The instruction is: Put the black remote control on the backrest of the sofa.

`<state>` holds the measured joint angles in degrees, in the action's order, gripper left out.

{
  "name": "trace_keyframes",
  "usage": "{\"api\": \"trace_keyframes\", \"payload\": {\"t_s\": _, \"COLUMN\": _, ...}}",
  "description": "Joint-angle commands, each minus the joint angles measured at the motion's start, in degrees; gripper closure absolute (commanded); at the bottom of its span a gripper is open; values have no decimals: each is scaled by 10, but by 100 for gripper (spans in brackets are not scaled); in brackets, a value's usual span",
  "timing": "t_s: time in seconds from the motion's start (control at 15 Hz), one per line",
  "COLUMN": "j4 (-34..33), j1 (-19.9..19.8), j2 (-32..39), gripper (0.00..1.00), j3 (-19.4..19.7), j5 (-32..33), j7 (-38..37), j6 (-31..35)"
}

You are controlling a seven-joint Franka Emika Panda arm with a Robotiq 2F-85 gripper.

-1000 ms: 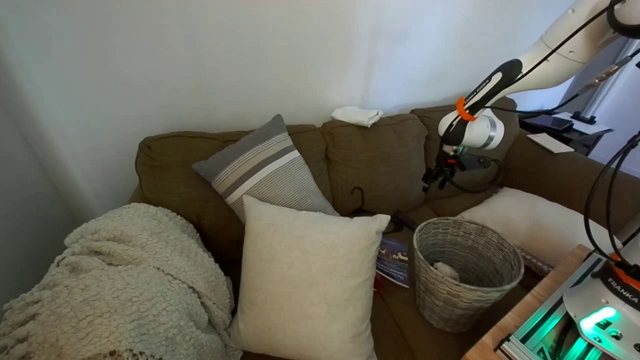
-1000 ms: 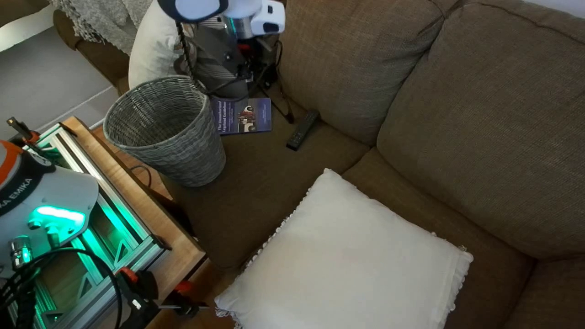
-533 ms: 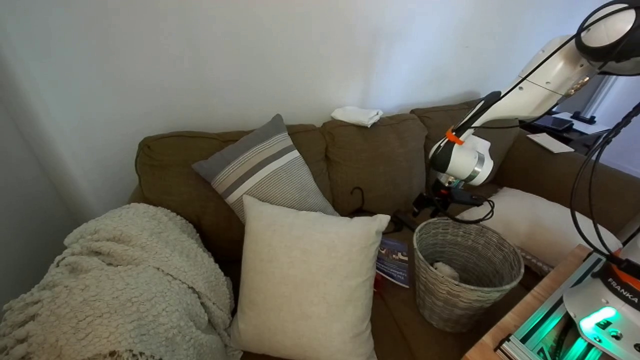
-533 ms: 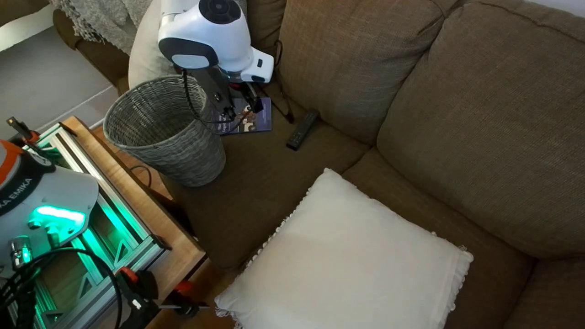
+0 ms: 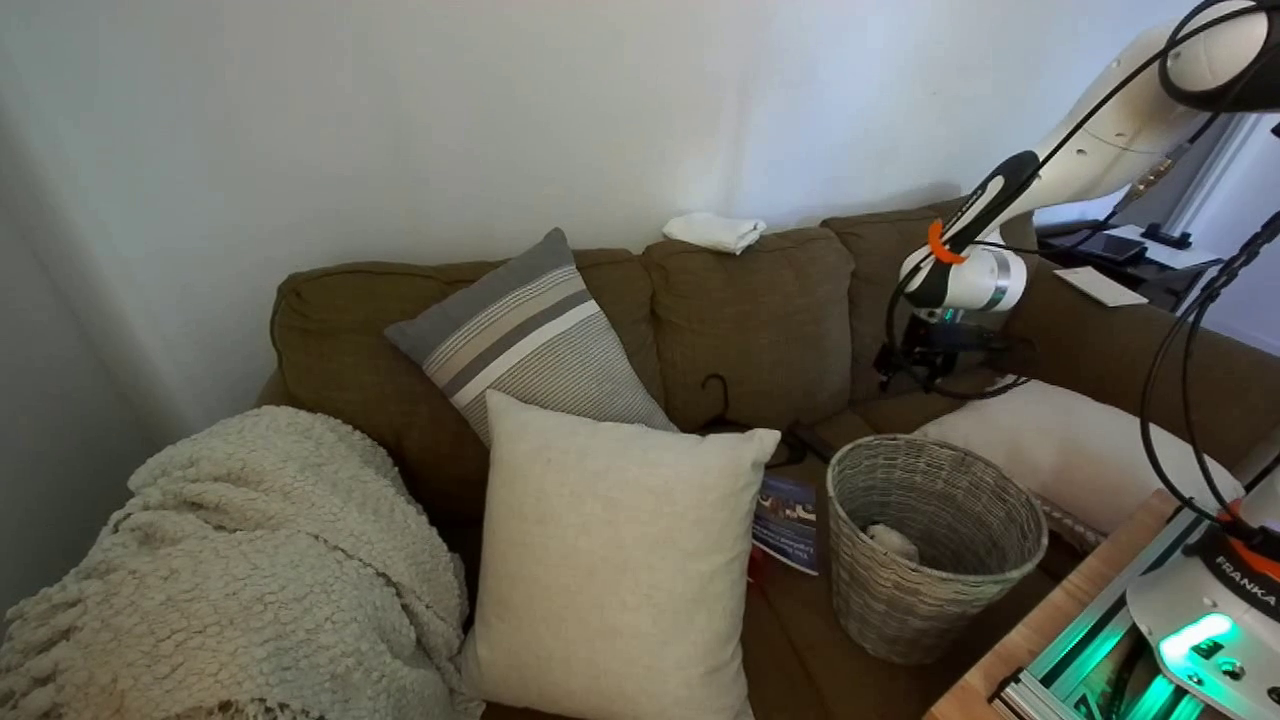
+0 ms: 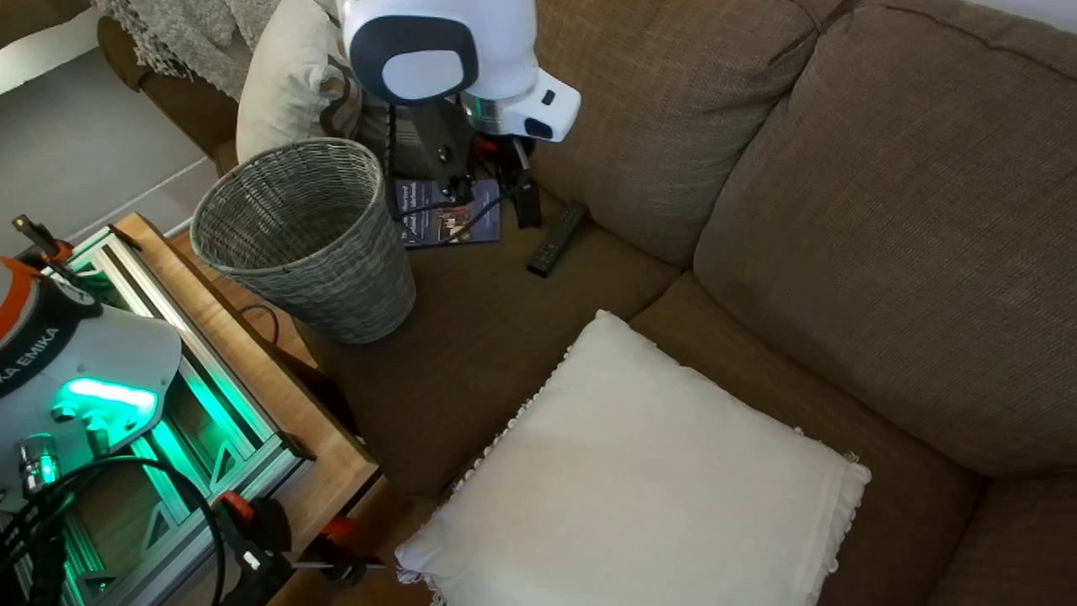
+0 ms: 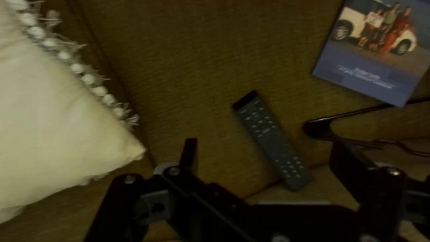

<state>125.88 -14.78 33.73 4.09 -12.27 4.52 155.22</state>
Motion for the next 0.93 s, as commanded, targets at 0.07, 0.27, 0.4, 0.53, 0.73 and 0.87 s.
{"api": "trace_keyframes", "payload": {"t_s": 0.07, "j4": -173, "j1": 57, "j2": 89, "gripper": 0, "j3": 91, "j5": 129, "j7": -76, "j6": -183}}
{"api": "trace_keyframes", "payload": {"t_s": 0.27, "j4": -278, "j1": 39, "j2": 153, "gripper": 0, "j3": 35, "j5": 134, "j7": -9, "j6": -253}}
{"api": "trace_keyframes", "payload": {"t_s": 0.4, "j4": -222, "j1": 43, "j2": 108, "gripper": 0, "j3": 46, "j5": 128, "j7": -37, "j6": -222}}
{"api": "trace_keyframes", "payload": {"t_s": 0.53, "j4": -222, "j1": 46, "j2": 110, "gripper": 0, "j3": 47, "j5": 128, "j7": -38, "j6": -222}}
{"api": "trace_keyframes", "payload": {"t_s": 0.73, "j4": -217, "j1": 58, "j2": 139, "gripper": 0, "j3": 50, "j5": 175, "j7": 1, "j6": -138}}
{"api": "trace_keyframes", "payload": {"t_s": 0.87, "j4": -217, "j1": 46, "j2": 167, "gripper": 0, "j3": 32, "j5": 186, "j7": 45, "j6": -76}}
